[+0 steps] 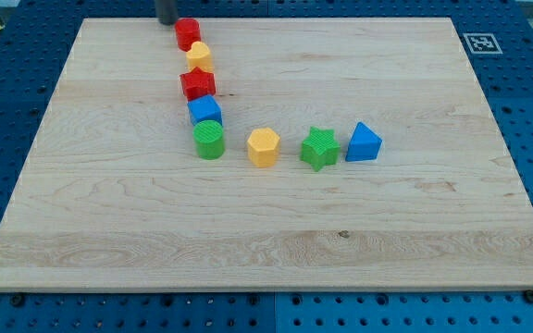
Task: Point your arm to the right side of the red circle
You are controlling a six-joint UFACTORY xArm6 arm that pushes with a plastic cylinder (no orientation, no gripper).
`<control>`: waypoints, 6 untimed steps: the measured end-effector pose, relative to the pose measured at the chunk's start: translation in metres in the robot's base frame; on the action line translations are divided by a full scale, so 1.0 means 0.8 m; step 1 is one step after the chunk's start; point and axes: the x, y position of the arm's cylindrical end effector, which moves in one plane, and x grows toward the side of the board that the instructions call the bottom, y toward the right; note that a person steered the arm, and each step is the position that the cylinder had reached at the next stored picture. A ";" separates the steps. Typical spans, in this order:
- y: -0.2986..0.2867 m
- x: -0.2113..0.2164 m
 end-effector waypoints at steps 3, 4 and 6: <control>-0.007 0.034; 0.007 0.035; 0.019 0.035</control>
